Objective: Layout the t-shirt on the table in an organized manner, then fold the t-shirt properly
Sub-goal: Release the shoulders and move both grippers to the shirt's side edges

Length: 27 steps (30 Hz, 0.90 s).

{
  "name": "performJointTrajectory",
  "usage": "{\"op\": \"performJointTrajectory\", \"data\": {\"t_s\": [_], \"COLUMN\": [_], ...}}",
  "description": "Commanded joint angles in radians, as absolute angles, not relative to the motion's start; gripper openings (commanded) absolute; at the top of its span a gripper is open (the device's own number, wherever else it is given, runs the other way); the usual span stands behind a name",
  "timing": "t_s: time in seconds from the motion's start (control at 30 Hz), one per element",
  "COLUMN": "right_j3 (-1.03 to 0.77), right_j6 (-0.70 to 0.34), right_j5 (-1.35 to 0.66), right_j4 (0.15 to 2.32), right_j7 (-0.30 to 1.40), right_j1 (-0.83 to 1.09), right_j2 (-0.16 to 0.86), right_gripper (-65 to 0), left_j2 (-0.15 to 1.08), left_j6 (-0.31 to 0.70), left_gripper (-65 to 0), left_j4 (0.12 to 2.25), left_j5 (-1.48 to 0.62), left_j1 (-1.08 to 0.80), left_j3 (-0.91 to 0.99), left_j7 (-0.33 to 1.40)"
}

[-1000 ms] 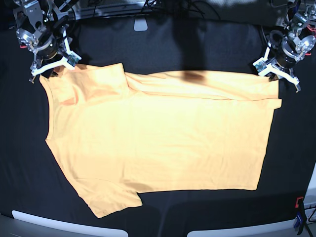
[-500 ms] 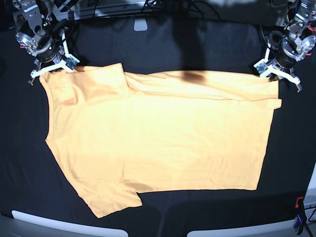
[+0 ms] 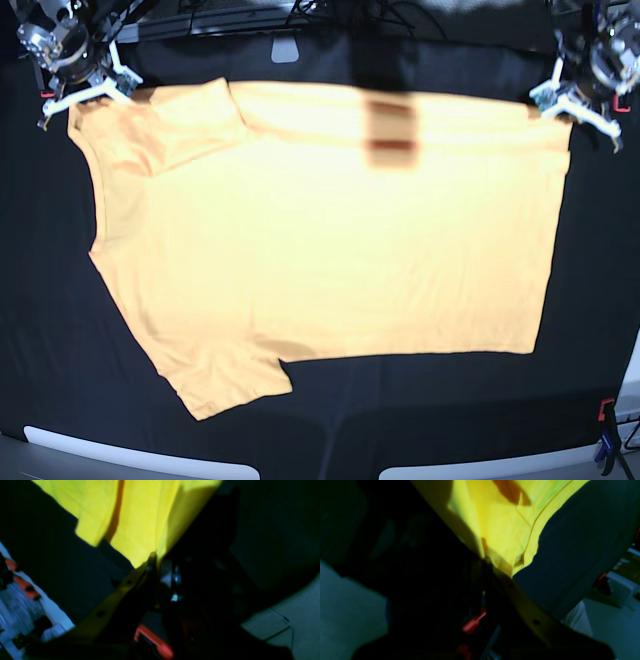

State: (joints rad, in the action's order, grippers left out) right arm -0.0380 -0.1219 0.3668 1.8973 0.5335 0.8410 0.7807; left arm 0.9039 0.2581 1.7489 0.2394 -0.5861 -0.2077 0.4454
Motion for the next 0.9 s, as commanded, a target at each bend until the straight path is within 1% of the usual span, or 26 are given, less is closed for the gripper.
{"op": "performJointTrajectory", "data": {"t_s": [0.0,0.2,0.37,0.5,0.6,0.63,0.7,0.73,0.77,0.8,0.87], "right_j3": [-0.056,-0.060,-0.060,-0.060,-0.060,-0.060,-0.061,-0.061,-0.061,-0.061,-0.062], "right_j6": [-0.102,-0.057,-0.043,-0.044,-0.044,-0.044,-0.044,-0.044,-0.044,-0.044,-0.038], "right_j5": [0.390,0.429,0.439,0.438,0.434,0.431,0.406,0.403,0.404,0.404,0.404], "right_j4": [1.911,1.911,1.914,1.933,1.969,1.985,2.020,2.037,2.054,2.069,2.096], "right_j7": [0.566,0.575,0.585,0.601,0.645,0.654,0.669,0.675,0.678,0.678,0.678], "right_j1": [0.868,0.960,0.978,0.979,0.979,0.979,0.979,0.979,0.979,0.979,0.978], "right_j2": [0.797,0.797,0.795,0.795,0.795,0.795,0.795,0.795,0.795,0.795,0.795], "right_gripper": [-65.0,-65.0,-65.0,-65.0,-65.0,-62.3,-55.2,-52.9,-51.7,-51.5,-51.5], "left_j2": [0.929,0.929,0.929,0.933,0.951,0.962,0.985,0.999,1.016,1.034,1.071], "left_j6": [0.237,0.228,0.228,0.232,0.280,0.297,0.314,0.316,0.315,0.315,0.315], "left_gripper": [-65.0,-65.0,-65.0,-65.0,-65.0,-65.0,-50.1,-43.5,-39.2,-37.2,-36.9], "left_j4": [1.756,1.757,1.759,1.793,1.840,1.859,1.902,1.924,1.945,1.966,1.999], "left_j5": [0.252,0.260,0.260,0.260,0.260,0.259,0.255,0.255,0.255,0.255,0.252], "left_j1": [-0.609,-0.689,-0.699,-0.699,-0.699,-0.699,-0.699,-0.699,-0.698,-0.698,-0.698], "left_j3": [-0.197,-0.197,-0.197,-0.197,-0.197,-0.197,-0.197,-0.197,-0.197,-0.197,-0.197], "left_j7": [0.479,0.479,0.490,0.560,0.634,0.659,0.705,0.722,0.737,0.747,0.752]}}
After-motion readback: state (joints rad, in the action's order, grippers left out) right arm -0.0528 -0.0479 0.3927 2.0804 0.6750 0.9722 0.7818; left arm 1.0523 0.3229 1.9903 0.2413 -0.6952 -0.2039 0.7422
